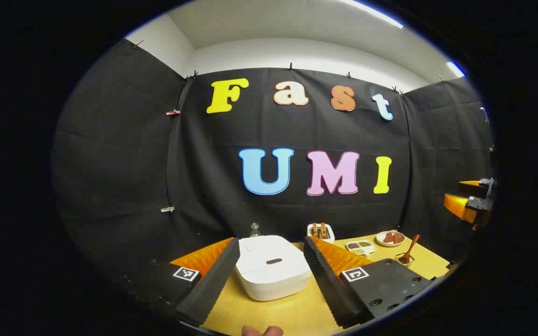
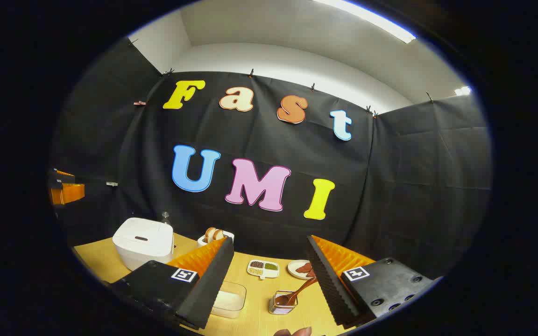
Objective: Close the left gripper, press the button to open the rice cooker; take a wooden spoon from the chopstick holder with the right hand, scoop a spoonful of rice and pour it into the rice cooker, then put the wooden spoon back into the chopstick holder.
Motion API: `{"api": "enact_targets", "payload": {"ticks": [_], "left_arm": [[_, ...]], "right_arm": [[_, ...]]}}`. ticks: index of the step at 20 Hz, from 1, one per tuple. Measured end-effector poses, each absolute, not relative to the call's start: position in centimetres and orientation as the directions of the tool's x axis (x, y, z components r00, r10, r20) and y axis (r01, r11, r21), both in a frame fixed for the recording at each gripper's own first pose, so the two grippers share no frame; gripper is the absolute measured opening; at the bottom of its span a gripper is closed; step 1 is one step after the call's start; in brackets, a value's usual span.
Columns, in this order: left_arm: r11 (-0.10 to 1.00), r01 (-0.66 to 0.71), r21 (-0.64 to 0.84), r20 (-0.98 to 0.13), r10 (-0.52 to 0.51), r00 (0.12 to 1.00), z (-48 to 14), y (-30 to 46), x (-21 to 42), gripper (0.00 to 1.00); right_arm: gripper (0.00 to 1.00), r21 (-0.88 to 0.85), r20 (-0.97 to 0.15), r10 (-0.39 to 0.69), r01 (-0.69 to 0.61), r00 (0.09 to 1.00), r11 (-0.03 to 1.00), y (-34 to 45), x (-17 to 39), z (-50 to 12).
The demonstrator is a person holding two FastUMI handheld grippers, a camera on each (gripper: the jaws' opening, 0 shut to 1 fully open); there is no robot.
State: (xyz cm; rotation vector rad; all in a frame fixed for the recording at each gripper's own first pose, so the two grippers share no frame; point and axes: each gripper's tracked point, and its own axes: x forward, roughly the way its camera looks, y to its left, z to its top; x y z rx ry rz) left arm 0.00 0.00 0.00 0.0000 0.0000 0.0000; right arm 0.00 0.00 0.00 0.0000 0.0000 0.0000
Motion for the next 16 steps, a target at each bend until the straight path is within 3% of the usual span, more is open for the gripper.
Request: {"api": "enact_targets", "payload": {"ticks": [16], "left_arm": [[1.0,0.019,0.002,-0.003,-0.019,1.0,-0.18,-0.82,0.59,0.95]], "right_arm": [[0.97,-0.021,0.001,-0.006,0.006,1.0,1.0,-0.32,0.07,0.0]]}}
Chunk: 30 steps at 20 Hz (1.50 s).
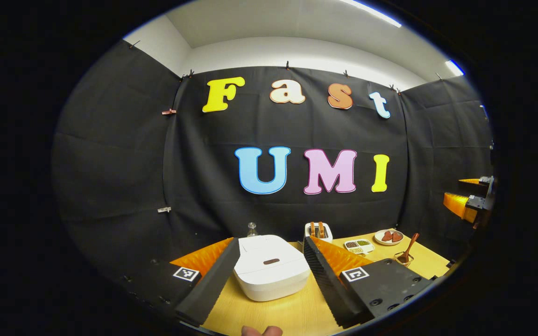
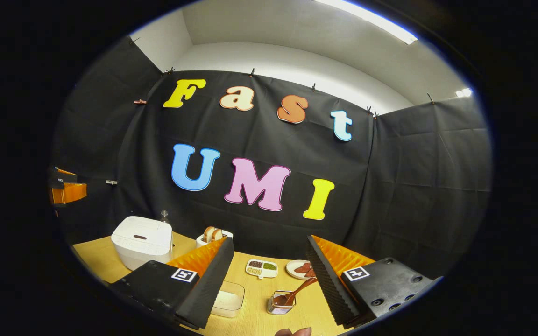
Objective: Close the left gripper, press the button to open the rice cooker; take a wooden spoon from the chopstick holder with the right hand, scoop a spoonful of rice and pour it into the rice cooker, then put the wooden spoon back into the chopstick holder.
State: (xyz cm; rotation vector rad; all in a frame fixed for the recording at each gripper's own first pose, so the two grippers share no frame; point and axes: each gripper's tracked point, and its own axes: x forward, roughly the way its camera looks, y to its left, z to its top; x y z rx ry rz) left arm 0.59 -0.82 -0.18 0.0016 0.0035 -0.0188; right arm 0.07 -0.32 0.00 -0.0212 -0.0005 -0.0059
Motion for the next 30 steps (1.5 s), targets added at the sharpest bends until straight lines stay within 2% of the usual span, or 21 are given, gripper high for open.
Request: {"api": "enact_targets", "payload": {"ticks": [2,5,6,9,10,13,14,18,22,26,30], "left_arm": [[1.0,0.028,0.003,0.0,-0.028,1.0,-0.1,-0.9,0.6,0.95],[0.995,0.103,-0.006,0.018,-0.103,0.995,0.5,-2.3,0.6,0.95],[0.991,0.133,-0.004,0.033,-0.132,0.991,1.1,-2.7,0.6,0.88],[0.966,0.258,0.035,0.074,-0.26,0.963,2.1,-4.4,0.5,0.28],[0.961,0.272,0.044,0.075,-0.275,0.959,2.1,-4.3,0.7,0.08],[0.934,0.356,0.021,0.008,-0.356,0.934,0.5,-4.1,3.0,0.03],[0.927,0.376,0.012,-0.026,-0.376,0.926,-0.2,-3.8,4.0,0.06],[0.904,0.426,-0.026,-0.191,-0.423,0.886,-4.2,-2.9,9.2,0.06],[0.901,0.417,-0.117,-0.321,-0.431,0.843,-8.4,-1.6,14.9,0.06],[0.885,0.38,-0.268,-0.475,-0.464,0.748,-14.0,-1.0,19.7,0.07],[0.894,0.321,-0.313,-0.546,-0.446,0.709,-17.8,0.2,23.8,0.07]], "right_arm": [[0.97,-0.026,0.003,-0.01,0.01,1.0,1.0,-0.5,0.1,0.0],[0.97,-0.03,-0.002,-0.01,0.01,1.0,0.999,-0.7,0.2,-0.2],[0.97,-0.034,-0.002,-0.012,0.012,1.0,0.999,-0.7,0.1,-0.1],[0.97,-0.05,-0.002,-0.023,0.023,1.0,0.999,-1.1,0.2,-0.2],[0.97,-0.052,-0.004,-0.025,0.025,1.0,0.998,-1.2,0.2,-0.2],[0.97,-0.07,-0.005,-0.04,0.039,0.999,0.997,-1.8,0.0,-0.2],[0.97,-0.078,-0.005,-0.045,0.045,0.999,0.996,-1.8,0.1,-0.2],[0.97,-0.086,-0.012,-0.083,0.081,0.997,0.993,-2.7,-0.1,-0.2],[0.97,-0.095,-0.016,-0.141,0.138,0.99,0.986,-4.1,-0.7,-0.1],[0.97,-0.127,-0.007,-0.205,0.203,0.979,0.971,-5.6,-1.6,0.1],[0.97,-0.145,-0.024,-0.251,0.246,0.968,0.958,-6.5,-2.4,-0.4]]}}
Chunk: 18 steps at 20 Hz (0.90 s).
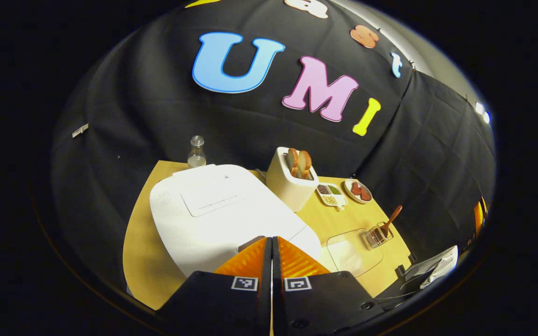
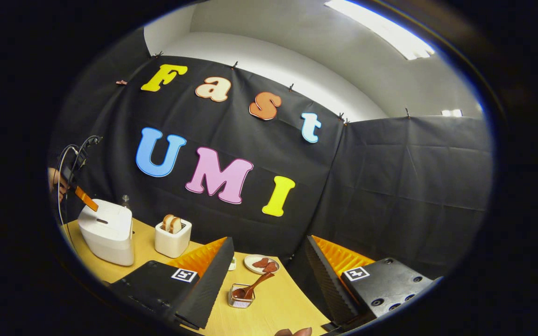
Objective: Close the left gripper, press the button to open the rice cooker; take a wooden spoon from the chopstick holder with the right hand, scoop a spoonful of rice and pour it into the rice cooker, then put the wooden spoon back into the chopstick holder.
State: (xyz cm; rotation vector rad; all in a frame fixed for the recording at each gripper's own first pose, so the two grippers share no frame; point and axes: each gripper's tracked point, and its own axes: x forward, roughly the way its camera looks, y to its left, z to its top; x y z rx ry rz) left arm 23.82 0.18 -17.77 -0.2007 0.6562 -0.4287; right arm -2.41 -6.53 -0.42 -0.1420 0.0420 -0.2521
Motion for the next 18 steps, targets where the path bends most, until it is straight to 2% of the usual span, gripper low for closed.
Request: {"api": "enact_targets", "payload": {"ticks": [3,6,12,15,18], "left_arm": [[0.897,0.315,-0.311,-0.598,-0.442,0.668,-19.7,-0.1,24.6,0.07],[0.913,0.325,-0.246,-0.627,-0.406,0.665,-20.9,0.3,25.3,0.06],[0.906,0.344,-0.248,-0.678,-0.416,0.606,-22.6,0.0,24.5,0.07],[0.908,0.34,-0.246,-0.673,-0.412,0.614,-22.4,0.1,24.7,0.07],[0.914,0.353,-0.199,-0.61,-0.397,0.686,-19.8,0.2,25.4,0.07]], "right_arm": [[0.97,-0.158,-0.035,-0.273,0.264,0.962,0.951,-6.9,-2.9,-0.8],[0.97,-0.148,-0.044,-0.291,0.282,0.956,0.948,-7.4,-3.0,-1.1],[0.97,-0.142,-0.053,-0.29,0.281,0.955,0.949,-7.2,-2.9,-1.5],[0.97,-0.144,-0.057,-0.283,0.273,0.957,0.951,-7.0,-3.0,-1.6],[0.97,-0.154,-0.049,-0.284,0.273,0.958,0.949,-7.4,-3.6,-1.3]]}}
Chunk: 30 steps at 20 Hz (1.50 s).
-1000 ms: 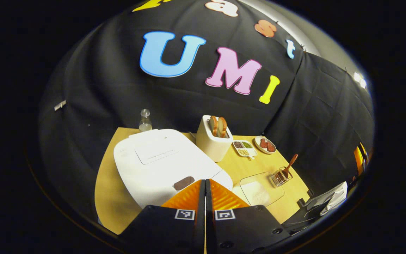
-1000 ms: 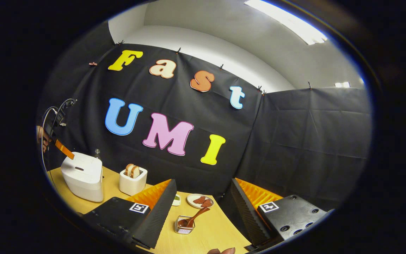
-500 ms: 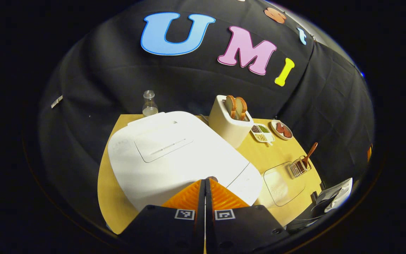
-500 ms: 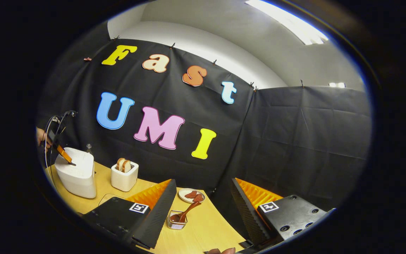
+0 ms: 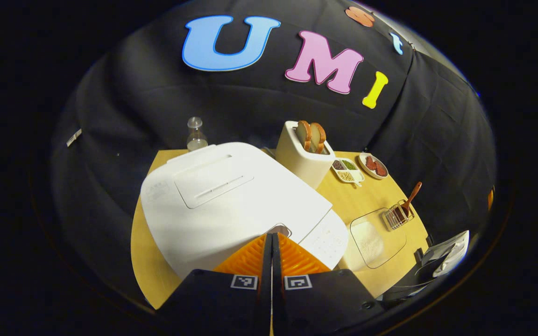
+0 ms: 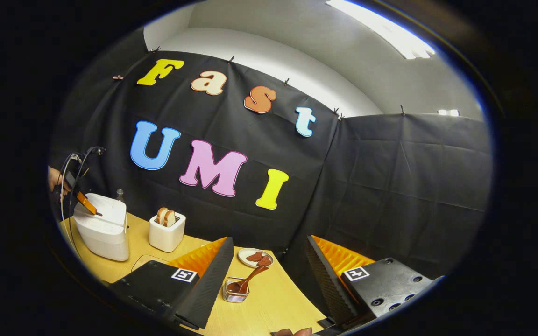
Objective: Close the left gripper, press the button to open the rice cooker; take a wooden spoon from the chopstick holder with the right hand, scoop a spoonful of rice and pour it into the rice cooker, then put the wooden spoon back into the chopstick holder.
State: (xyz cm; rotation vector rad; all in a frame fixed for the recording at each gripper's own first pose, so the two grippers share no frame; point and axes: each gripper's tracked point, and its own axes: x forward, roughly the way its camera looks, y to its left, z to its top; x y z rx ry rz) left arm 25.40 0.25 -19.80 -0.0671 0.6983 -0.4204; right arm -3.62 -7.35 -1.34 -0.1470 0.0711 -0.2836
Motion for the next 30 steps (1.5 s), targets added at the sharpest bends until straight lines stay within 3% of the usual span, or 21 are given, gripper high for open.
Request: {"api": "enact_targets", "payload": {"ticks": [4,11,13,16,18,20,23,30], "left_arm": [[0.929,0.338,-0.148,-0.462,-0.367,0.807,-14.3,1.4,27.0,0.07],[0.977,0.207,-0.056,-0.113,-0.212,0.971,-3.6,5.7,26.1,0.09],[0.981,0.184,-0.055,-0.036,-0.187,0.982,-1.4,6.2,24.0,0.18],[0.988,0.132,-0.08,0.022,-0.131,0.991,0.4,6.7,20.0,0.6],[0.988,0.111,-0.108,0.084,-0.102,0.991,2.3,6.6,17.3,0.8],[0.992,0.09,-0.093,0.143,-0.076,0.987,4.0,6.1,14.5,0.93],[0.998,0.056,-0.025,0.174,-0.051,0.983,5.8,4.3,10.3,0.95],[0.998,-0.017,-0.059,0.153,0.026,0.988,5.6,-1.6,2.9,0.95]], "right_arm": [[0.97,-0.148,-0.048,-0.292,0.283,0.955,0.948,-7.8,-4.1,-1.1],[0.97,-0.146,-0.036,-0.269,0.261,0.963,0.954,-7.9,-4.8,-0.4],[0.97,-0.149,-0.038,-0.25,0.242,0.968,0.959,-8.1,-4.5,-0.5],[0.97,-0.133,-0.059,-0.202,0.193,0.978,0.972,-8.0,-3.7,-1.2],[0.97,-0.111,-0.07,-0.168,0.16,0.983,0.981,-8.0,-3.2,-1.7],[0.97,-0.098,-0.064,-0.141,0.135,0.988,0.986,-8.5,-2.5,-2.1],[0.97,-0.072,-0.052,-0.093,0.09,0.994,0.993,-9.2,-0.9,-3.0],[0.98,-0.003,-0.074,-0.026,0.025,0.997,1.0,-12.8,2.6,-8.0]]}}
